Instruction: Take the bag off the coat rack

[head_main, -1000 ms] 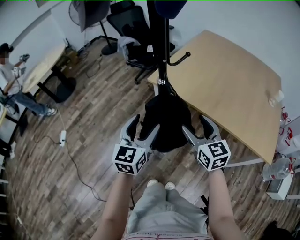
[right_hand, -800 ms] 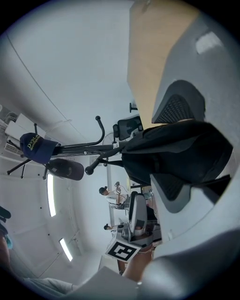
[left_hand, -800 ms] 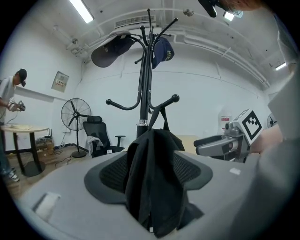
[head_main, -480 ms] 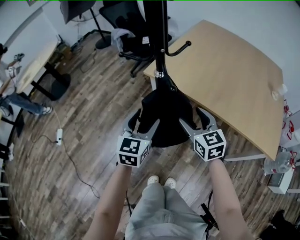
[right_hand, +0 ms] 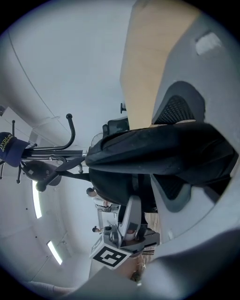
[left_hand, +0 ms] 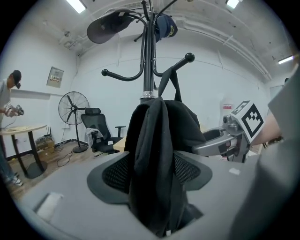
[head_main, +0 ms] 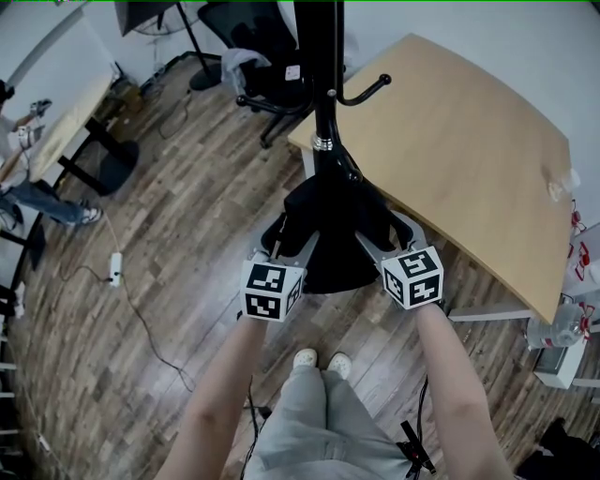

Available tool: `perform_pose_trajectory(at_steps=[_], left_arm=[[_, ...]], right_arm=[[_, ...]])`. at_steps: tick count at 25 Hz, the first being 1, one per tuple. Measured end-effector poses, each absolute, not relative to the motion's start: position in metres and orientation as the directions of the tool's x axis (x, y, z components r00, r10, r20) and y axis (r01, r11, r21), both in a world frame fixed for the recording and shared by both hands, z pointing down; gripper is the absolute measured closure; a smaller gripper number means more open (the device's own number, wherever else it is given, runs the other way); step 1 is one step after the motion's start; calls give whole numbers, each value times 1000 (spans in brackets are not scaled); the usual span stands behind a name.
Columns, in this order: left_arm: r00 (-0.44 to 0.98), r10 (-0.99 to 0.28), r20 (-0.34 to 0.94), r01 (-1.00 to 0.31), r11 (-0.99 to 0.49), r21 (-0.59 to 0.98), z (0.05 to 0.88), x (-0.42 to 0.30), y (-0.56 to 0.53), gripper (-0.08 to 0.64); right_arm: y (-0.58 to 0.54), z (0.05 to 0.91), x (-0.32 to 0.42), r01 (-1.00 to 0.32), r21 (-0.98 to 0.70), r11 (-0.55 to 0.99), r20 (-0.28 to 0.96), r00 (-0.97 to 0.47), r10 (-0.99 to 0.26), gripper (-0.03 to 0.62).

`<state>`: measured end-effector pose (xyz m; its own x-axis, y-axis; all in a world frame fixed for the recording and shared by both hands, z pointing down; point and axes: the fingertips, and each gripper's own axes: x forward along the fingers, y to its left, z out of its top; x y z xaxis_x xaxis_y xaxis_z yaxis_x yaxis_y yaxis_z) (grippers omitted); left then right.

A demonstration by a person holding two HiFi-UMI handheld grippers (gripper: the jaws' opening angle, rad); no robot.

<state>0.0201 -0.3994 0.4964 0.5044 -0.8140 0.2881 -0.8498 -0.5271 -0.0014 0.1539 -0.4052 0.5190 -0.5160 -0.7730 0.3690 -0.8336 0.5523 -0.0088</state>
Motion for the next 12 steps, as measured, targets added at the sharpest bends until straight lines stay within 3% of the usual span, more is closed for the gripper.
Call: perform_pose_trajectory(at_steps=[12], left_arm=[[461, -836, 297, -867, -495, -48, 525, 19, -416, 328]], right_arm=[[-416, 557, 157, -834, 24, 551, 418, -493, -763, 321]])
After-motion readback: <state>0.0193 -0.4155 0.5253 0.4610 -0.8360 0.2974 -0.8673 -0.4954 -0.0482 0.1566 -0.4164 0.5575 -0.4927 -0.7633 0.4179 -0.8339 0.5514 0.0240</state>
